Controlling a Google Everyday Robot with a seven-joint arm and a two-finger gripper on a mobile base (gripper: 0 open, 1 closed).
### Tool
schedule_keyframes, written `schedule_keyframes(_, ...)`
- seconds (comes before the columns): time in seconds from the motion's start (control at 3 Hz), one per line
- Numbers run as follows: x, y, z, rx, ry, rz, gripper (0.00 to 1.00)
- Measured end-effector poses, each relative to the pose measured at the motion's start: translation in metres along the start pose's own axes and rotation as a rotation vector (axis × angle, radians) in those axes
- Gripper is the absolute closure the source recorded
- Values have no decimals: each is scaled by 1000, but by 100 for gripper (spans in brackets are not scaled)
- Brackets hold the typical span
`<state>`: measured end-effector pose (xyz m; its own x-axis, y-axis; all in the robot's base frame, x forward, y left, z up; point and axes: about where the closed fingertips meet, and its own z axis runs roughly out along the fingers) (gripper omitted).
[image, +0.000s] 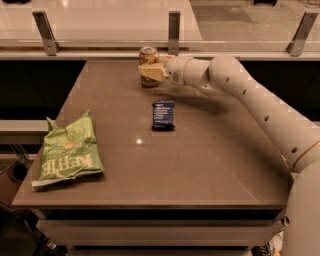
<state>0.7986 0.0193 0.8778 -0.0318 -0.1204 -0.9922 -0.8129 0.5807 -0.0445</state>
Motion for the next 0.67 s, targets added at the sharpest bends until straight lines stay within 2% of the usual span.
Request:
schedule_keyframes(0.33,0,2,2,-4,0,0,87)
schedule_keyframes(0.67,0,4,5,-8,0,1,100)
